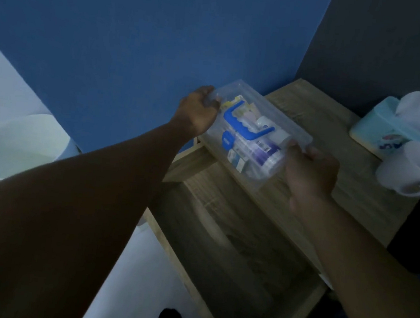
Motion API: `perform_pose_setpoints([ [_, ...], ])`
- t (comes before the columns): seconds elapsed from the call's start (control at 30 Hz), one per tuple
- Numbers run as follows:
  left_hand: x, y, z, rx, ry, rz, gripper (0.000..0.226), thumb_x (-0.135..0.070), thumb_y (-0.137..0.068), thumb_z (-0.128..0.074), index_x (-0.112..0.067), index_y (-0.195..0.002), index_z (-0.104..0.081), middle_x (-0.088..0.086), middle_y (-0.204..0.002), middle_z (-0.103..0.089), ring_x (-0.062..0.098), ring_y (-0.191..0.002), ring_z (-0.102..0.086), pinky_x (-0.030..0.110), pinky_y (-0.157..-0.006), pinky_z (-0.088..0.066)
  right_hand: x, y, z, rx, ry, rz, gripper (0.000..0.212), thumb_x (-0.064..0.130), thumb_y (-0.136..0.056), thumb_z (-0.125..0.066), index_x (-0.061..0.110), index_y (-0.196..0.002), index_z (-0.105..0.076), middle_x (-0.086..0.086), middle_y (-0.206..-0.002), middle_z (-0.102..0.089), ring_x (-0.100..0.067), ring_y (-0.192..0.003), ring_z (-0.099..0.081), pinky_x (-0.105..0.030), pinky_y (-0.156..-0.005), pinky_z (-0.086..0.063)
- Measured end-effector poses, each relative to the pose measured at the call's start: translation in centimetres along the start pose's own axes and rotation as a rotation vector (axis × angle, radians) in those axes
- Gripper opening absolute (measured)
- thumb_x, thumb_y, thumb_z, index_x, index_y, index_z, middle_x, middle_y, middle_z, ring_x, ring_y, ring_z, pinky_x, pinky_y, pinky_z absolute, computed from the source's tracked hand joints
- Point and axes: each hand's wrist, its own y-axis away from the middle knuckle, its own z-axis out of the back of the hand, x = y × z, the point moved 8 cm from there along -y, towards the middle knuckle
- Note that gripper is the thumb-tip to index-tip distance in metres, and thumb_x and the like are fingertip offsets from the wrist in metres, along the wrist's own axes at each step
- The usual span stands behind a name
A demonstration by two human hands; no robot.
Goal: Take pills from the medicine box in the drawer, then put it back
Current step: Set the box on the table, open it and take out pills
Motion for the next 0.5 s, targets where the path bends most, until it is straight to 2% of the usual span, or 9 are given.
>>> perform_pose_setpoints([
  [0.07, -0.6, 0.8, -0.1, 0.018, -0.096, -0.056, 0.057, -0.041, -0.098, -0.044, -0.014, -0.148, -0.035, 0.007, -0.153, -0.038, 0.021, -0.141, -0.035, 0.027, -0.114, -0.025, 0.5, 0.5, 0.0, 0.035, 0.092, 0.117, 0.052, 0.039, -0.093, -0.062, 0.019, -0.138, -0.049, -0.009, -0.13, -0.061, -0.018, -0.106, -0.068, -0.034, -0.078, -0.061],
  [0.13, -1.7, 1.9, -0.3, 0.037, -0.188, -0.176, 0.059, -0.035, -0.099, -0.043, -0.01, -0.15, -0.029, 0.008, -0.158, -0.028, 0.021, -0.146, -0.024, 0.029, -0.118, -0.017, 1.9, 1.5, -0.5, 0.101, 0.263, 0.335, 0.071, 0.04, -0.094, -0.059, 0.026, -0.153, -0.022, -0.008, -0.156, -0.035, -0.014, -0.132, -0.047, -0.024, -0.084, -0.056],
  [0.2, -2.7, 2.9, -0.7, 0.081, -0.257, -0.278, 0.058, -0.031, -0.1, -0.043, -0.01, -0.151, -0.026, 0.007, -0.161, -0.018, 0.02, -0.149, -0.015, 0.03, -0.12, -0.013, 3.4, 2.5, -1.7, 0.201, 0.483, 0.585, 0.076, 0.043, -0.097, -0.052, 0.023, -0.157, -0.009, -0.006, -0.165, -0.012, -0.016, -0.145, -0.028, -0.03, -0.099, -0.05],
  [0.27, -3.1, 3.6, -1.4, 0.128, -0.329, -0.318, 0.055, -0.029, -0.101, -0.039, -0.01, -0.151, -0.026, 0.008, -0.162, -0.014, 0.021, -0.15, -0.009, 0.032, -0.121, -0.011, 3.8, 2.7, -2.5, 0.307, 0.698, 0.736, 0.073, 0.047, -0.099, -0.044, 0.015, -0.157, -0.013, -0.007, -0.166, -0.008, -0.021, -0.151, -0.014, -0.037, -0.113, -0.036],
  [0.37, -3.4, 4.2, -2.1, 0.15, -0.357, -0.289, 0.052, -0.027, -0.103, -0.034, -0.008, -0.151, -0.026, 0.01, -0.162, -0.012, 0.024, -0.15, -0.002, 0.034, -0.121, -0.01, 3.3, 2.3, -2.4, 0.373, 0.881, 0.819, 0.07, 0.051, -0.1, -0.036, 0.01, -0.155, -0.021, -0.007, -0.165, -0.014, -0.018, -0.153, -0.005, -0.033, -0.115, -0.022],
  [0.5, -3.8, 4.1, -2.1, 0.141, -0.387, -0.25, 0.051, -0.025, -0.103, -0.032, -0.008, -0.151, -0.026, 0.009, -0.162, -0.012, 0.024, -0.15, -0.001, 0.036, -0.12, -0.012, 3.4, 2.0, -2.4, 0.349, 0.924, 0.85, 0.068, 0.051, -0.099, -0.041, 0.009, -0.152, -0.03, -0.009, -0.162, -0.025, -0.019, -0.152, -0.015, -0.035, -0.115, -0.029],
])
